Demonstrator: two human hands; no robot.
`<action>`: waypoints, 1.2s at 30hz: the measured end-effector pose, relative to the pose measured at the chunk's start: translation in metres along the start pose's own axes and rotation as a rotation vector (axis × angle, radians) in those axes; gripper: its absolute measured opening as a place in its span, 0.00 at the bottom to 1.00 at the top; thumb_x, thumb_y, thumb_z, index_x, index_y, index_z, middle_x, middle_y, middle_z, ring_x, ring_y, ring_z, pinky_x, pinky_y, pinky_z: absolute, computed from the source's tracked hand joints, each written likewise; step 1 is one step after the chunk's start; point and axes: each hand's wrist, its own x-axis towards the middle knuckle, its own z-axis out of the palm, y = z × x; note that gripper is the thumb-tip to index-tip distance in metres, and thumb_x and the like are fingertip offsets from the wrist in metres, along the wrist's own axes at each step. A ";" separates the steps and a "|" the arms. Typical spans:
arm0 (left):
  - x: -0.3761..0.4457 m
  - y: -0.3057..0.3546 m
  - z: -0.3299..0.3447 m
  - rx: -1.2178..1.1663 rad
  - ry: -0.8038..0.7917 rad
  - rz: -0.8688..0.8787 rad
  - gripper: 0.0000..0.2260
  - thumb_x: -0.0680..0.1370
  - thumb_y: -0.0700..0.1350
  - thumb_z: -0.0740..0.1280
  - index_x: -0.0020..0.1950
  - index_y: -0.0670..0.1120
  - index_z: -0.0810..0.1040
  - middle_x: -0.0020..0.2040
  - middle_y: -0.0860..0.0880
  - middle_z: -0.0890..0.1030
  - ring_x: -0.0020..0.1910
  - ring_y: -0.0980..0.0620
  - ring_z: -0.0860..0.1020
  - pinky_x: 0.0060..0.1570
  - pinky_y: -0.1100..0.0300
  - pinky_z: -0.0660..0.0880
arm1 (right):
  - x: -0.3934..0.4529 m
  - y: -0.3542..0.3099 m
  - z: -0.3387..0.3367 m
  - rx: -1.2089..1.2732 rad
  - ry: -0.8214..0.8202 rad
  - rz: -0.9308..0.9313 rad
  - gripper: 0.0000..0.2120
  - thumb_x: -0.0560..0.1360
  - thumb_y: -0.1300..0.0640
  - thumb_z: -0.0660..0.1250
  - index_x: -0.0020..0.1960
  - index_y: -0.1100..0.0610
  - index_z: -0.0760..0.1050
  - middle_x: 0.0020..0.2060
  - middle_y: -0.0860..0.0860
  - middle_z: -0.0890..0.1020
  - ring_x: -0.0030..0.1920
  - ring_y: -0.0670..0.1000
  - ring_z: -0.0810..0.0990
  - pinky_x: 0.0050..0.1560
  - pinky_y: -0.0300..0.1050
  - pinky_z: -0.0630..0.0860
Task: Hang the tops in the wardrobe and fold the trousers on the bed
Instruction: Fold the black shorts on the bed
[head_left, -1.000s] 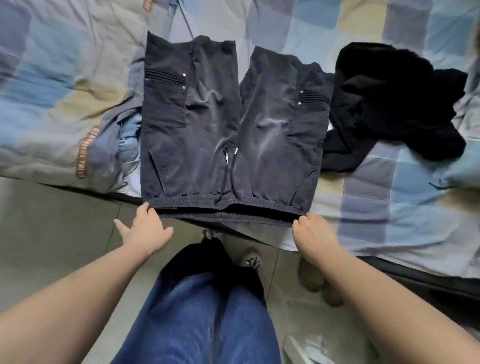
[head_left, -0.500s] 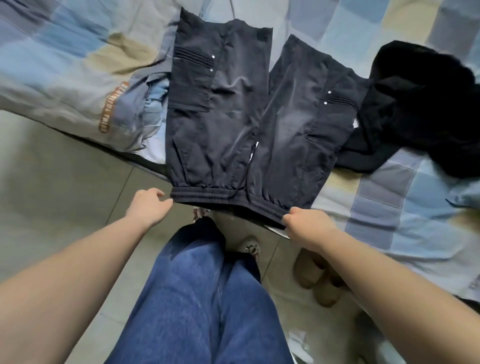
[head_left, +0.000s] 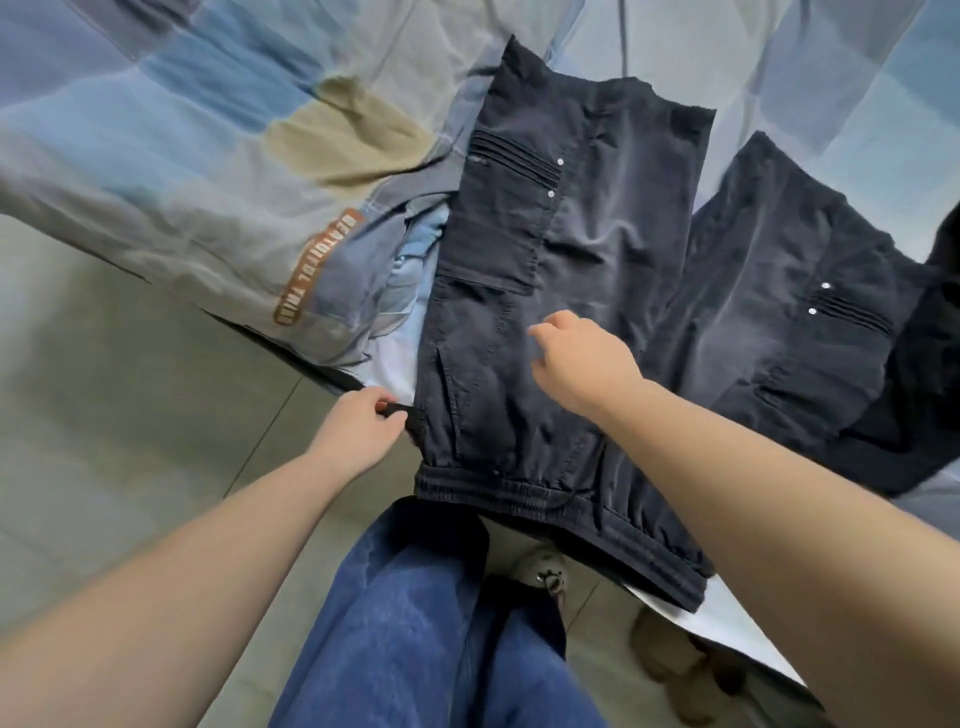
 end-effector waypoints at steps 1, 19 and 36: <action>0.010 -0.003 -0.002 -0.015 -0.011 -0.013 0.15 0.77 0.44 0.66 0.62 0.41 0.76 0.59 0.44 0.79 0.57 0.46 0.77 0.56 0.58 0.70 | 0.019 -0.008 -0.002 0.020 0.005 0.003 0.18 0.78 0.52 0.58 0.67 0.55 0.68 0.66 0.54 0.70 0.64 0.58 0.70 0.54 0.52 0.74; 0.086 0.010 0.013 -0.027 -0.218 0.283 0.33 0.77 0.47 0.66 0.76 0.61 0.53 0.55 0.53 0.68 0.53 0.47 0.76 0.58 0.56 0.71 | 0.189 -0.059 -0.020 0.080 -0.041 0.131 0.30 0.77 0.59 0.58 0.76 0.49 0.52 0.77 0.61 0.45 0.76 0.61 0.50 0.69 0.57 0.60; 0.003 0.093 0.054 0.195 -0.266 0.596 0.28 0.80 0.46 0.58 0.78 0.57 0.50 0.76 0.54 0.53 0.66 0.44 0.70 0.59 0.52 0.72 | 0.133 0.011 -0.044 0.526 0.321 0.231 0.19 0.76 0.56 0.66 0.64 0.58 0.65 0.72 0.50 0.61 0.60 0.55 0.73 0.47 0.44 0.68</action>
